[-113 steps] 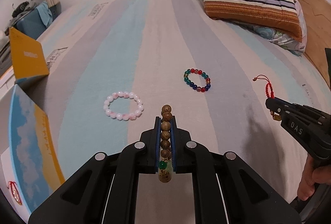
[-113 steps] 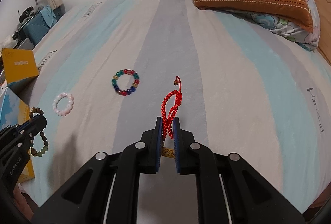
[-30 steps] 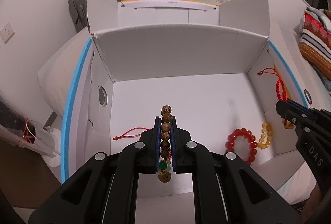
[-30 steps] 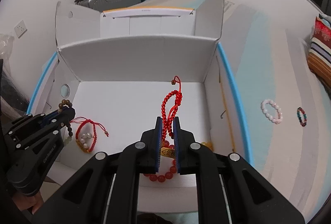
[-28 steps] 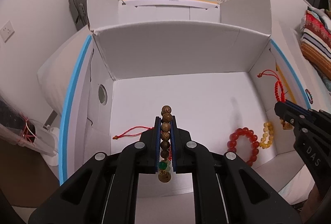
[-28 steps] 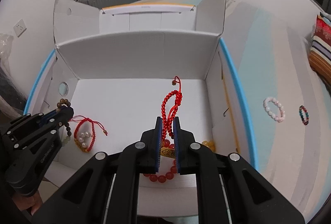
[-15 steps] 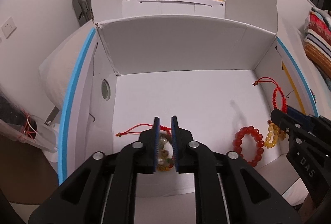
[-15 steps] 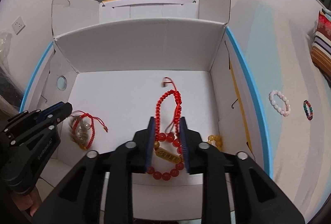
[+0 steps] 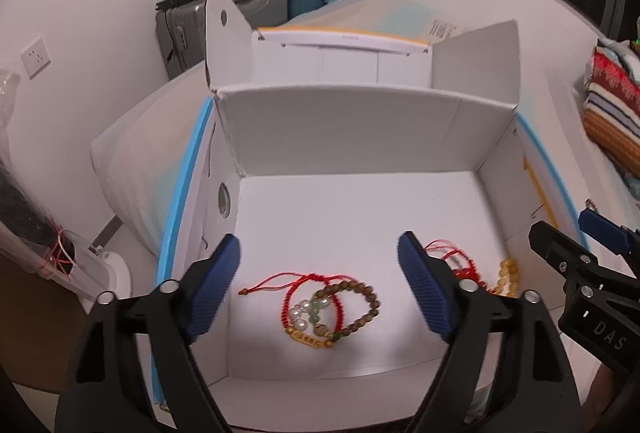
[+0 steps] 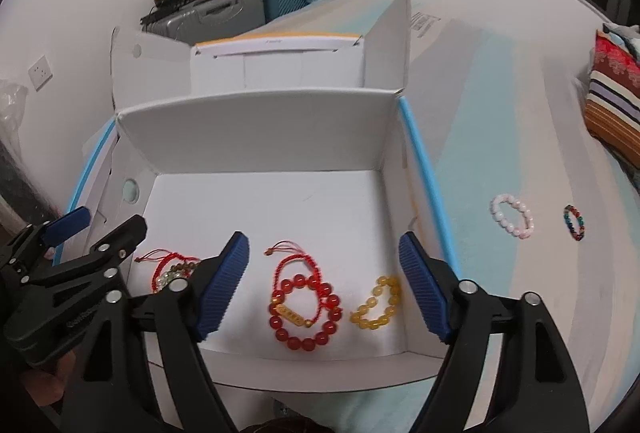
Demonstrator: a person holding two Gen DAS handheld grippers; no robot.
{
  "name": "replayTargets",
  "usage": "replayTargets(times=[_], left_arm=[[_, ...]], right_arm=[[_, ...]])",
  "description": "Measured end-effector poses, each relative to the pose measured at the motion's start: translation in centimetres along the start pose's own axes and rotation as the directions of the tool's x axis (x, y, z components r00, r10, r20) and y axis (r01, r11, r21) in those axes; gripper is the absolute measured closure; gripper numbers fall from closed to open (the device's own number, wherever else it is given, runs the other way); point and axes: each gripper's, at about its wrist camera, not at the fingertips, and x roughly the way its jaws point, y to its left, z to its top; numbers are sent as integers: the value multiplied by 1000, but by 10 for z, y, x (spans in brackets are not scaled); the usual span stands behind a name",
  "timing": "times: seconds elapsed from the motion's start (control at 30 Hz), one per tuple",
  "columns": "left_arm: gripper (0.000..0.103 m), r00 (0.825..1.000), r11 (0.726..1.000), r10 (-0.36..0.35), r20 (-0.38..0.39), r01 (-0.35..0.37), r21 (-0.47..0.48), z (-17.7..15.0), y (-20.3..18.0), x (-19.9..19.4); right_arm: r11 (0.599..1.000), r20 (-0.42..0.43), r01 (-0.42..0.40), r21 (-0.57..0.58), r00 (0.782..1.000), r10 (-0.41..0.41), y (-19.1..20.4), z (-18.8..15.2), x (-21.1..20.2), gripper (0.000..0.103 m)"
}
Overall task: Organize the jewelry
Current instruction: 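Move both open tools back over the multicolour and white-pink bracelets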
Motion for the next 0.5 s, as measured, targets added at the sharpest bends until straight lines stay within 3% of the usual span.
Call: replayTargets(times=[0.3,0.5], left_arm=[[6,999,1000,-20,34,20,15,1,-28,-12],[6,999,999,-22,35,20,37,0,-47,-15]], right_arm=[[999,49,16,30,999,-18,-31,-2,-18,8],[998,66,18,62,998,-22,-51,-5,-25,8]])
